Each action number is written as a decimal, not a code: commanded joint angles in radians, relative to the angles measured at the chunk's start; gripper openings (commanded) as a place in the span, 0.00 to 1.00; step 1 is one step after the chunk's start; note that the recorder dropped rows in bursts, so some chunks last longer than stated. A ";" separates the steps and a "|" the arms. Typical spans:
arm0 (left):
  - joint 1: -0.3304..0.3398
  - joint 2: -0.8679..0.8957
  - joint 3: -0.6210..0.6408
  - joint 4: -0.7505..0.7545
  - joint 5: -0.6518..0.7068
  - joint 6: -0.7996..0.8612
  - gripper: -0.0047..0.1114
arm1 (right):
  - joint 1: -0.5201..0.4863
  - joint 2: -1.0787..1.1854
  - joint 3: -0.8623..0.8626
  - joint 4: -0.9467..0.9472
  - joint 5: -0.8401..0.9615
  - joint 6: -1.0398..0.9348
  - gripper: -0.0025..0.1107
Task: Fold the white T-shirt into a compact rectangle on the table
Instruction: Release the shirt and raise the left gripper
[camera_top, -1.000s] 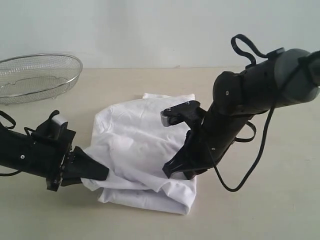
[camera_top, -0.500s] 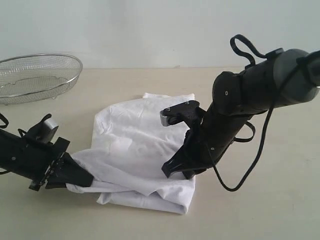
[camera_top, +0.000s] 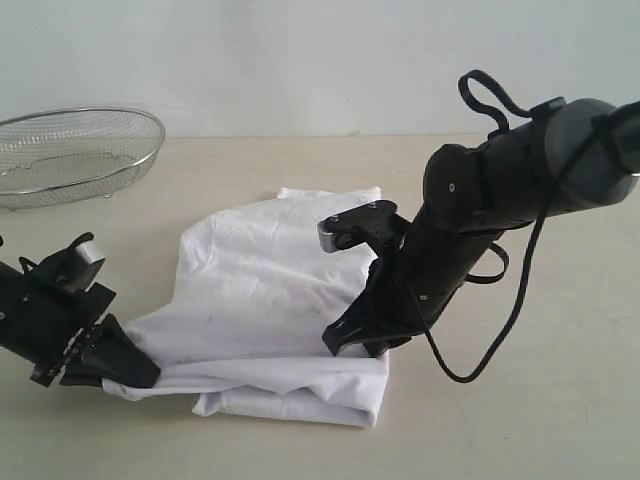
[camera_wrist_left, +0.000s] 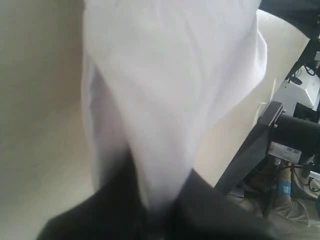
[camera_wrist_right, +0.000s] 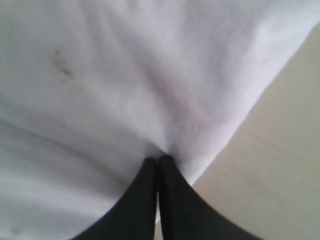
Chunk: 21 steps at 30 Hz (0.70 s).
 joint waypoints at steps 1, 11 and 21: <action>0.017 -0.025 -0.002 -0.001 0.023 -0.016 0.08 | -0.001 0.032 0.010 -0.034 -0.020 -0.002 0.02; 0.014 -0.021 -0.002 -0.008 0.067 -0.039 0.60 | -0.001 0.032 0.010 -0.056 -0.011 0.000 0.02; 0.118 -0.021 -0.032 0.029 0.007 -0.061 0.63 | -0.001 0.032 0.010 -0.065 0.018 0.001 0.02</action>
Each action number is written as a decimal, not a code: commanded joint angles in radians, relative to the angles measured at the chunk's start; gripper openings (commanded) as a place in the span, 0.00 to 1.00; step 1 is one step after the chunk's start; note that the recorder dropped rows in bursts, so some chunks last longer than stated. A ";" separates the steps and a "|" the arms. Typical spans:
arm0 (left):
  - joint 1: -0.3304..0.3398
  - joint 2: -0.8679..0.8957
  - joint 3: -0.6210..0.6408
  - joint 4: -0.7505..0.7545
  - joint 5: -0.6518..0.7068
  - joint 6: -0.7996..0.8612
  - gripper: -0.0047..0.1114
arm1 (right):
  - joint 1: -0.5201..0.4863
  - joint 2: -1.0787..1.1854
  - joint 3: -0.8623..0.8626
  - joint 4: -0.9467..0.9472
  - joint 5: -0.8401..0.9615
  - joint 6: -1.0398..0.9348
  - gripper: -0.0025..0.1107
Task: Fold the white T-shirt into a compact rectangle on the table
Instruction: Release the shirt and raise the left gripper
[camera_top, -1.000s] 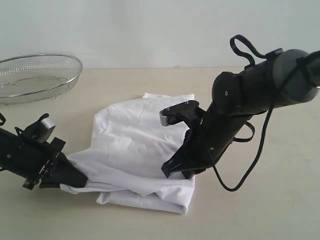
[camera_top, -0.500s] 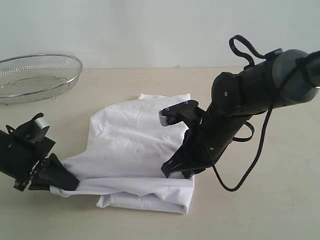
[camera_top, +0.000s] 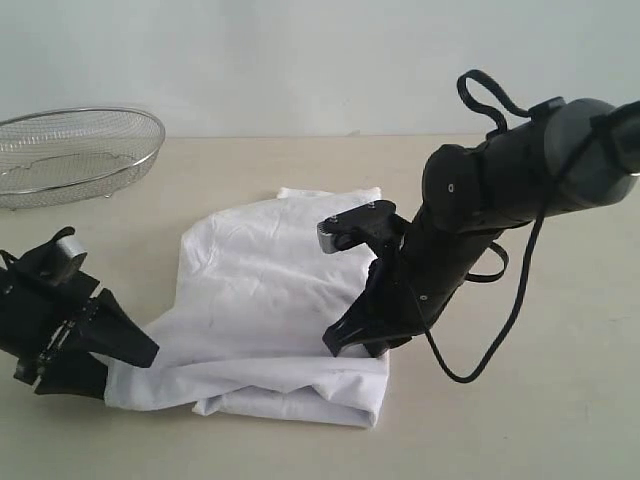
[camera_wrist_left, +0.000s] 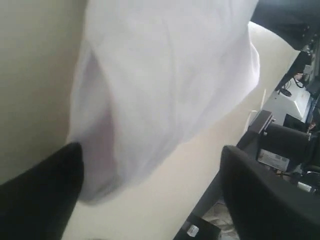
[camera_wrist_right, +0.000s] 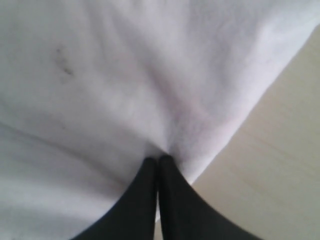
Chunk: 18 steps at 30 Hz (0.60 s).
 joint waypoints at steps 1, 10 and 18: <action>0.080 -0.006 -0.046 0.024 -0.005 -0.053 0.63 | -0.001 0.032 0.012 -0.049 0.015 -0.001 0.02; 0.029 -0.014 -0.160 -0.296 0.065 0.076 0.22 | 0.001 -0.104 0.012 -0.047 0.025 0.034 0.02; -0.172 -0.005 -0.278 -0.453 -0.185 0.164 0.08 | 0.012 -0.127 0.012 0.022 0.060 0.040 0.02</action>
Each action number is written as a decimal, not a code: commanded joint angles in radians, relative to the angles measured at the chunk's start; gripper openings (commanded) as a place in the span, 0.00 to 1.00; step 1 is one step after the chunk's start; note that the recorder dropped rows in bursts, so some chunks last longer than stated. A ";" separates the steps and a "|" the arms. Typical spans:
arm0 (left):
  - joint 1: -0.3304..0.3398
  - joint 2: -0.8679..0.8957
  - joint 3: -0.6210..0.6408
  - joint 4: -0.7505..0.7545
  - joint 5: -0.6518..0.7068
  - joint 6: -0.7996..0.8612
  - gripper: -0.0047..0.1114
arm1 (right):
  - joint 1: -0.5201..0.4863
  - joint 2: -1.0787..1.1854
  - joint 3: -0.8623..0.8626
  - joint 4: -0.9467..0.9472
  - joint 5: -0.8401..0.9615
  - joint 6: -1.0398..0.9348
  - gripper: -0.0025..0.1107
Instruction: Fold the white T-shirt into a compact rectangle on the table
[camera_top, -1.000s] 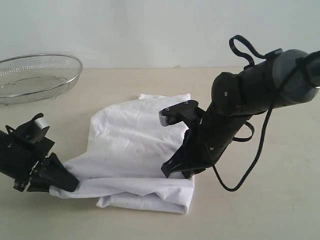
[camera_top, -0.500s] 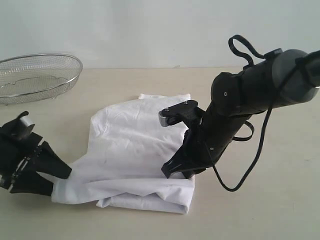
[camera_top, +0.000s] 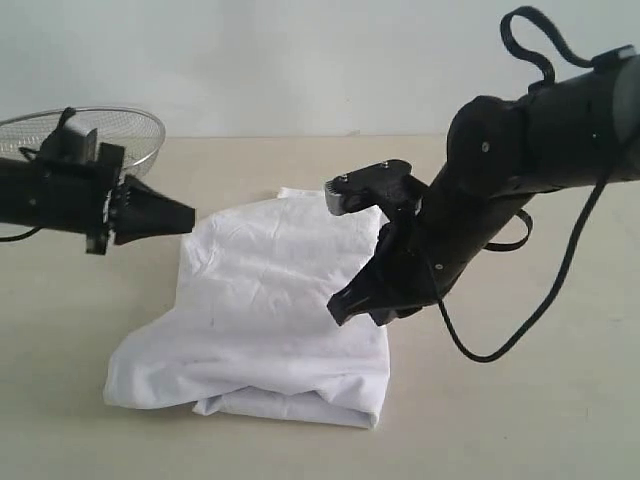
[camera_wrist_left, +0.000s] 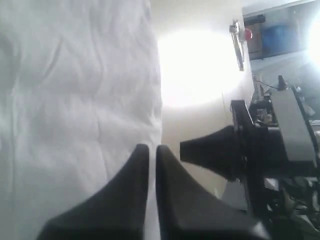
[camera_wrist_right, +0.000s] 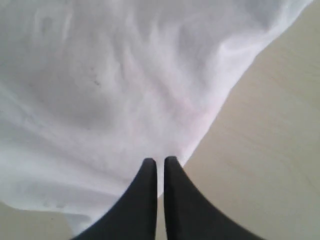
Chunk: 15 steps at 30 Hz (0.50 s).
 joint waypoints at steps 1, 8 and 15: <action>-0.109 0.013 -0.077 -0.040 -0.233 0.024 0.08 | 0.020 0.016 0.003 0.032 0.017 0.000 0.02; -0.200 0.165 -0.229 -0.042 -0.244 0.032 0.08 | 0.110 0.057 0.003 0.041 -0.036 0.011 0.02; -0.220 0.298 -0.365 -0.042 -0.236 -0.032 0.08 | 0.127 0.144 0.003 0.040 -0.062 0.044 0.02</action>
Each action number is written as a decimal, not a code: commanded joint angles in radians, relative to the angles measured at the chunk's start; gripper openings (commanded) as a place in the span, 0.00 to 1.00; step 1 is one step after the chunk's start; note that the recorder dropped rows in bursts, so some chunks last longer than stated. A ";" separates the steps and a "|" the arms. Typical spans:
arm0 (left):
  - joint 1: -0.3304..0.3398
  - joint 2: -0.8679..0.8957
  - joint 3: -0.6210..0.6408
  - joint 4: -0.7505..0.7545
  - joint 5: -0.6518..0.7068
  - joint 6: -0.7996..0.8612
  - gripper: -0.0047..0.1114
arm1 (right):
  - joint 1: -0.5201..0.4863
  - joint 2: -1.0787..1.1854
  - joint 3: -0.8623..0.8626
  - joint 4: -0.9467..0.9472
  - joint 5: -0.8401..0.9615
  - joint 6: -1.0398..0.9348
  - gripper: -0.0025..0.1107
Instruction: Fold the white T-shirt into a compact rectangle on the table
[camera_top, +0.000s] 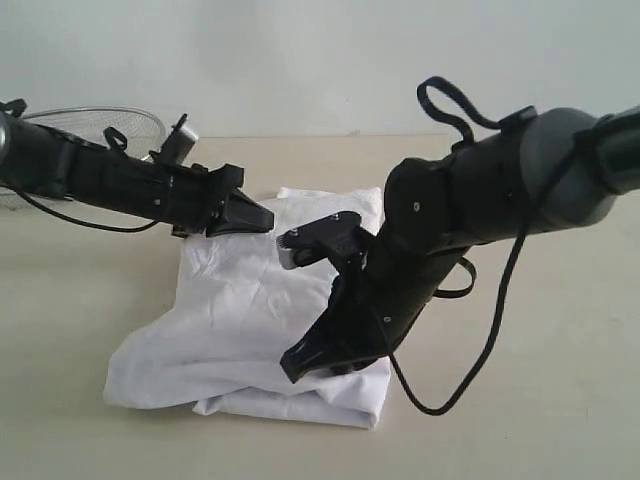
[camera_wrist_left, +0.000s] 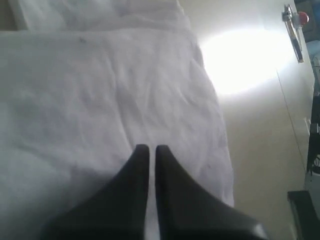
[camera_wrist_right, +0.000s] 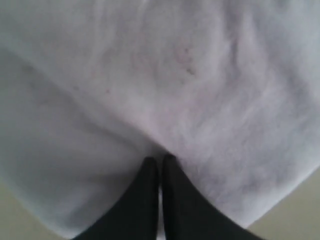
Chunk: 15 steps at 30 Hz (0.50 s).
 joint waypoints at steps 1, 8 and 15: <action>-0.008 0.070 -0.091 -0.010 -0.001 -0.059 0.08 | 0.003 0.048 0.003 -0.003 0.005 0.013 0.02; -0.008 0.156 -0.233 0.036 -0.024 -0.154 0.08 | 0.003 0.060 0.003 -0.010 0.172 -0.007 0.02; -0.008 0.246 -0.401 0.051 -0.024 -0.188 0.08 | 0.006 0.038 0.003 -0.010 0.269 -0.027 0.02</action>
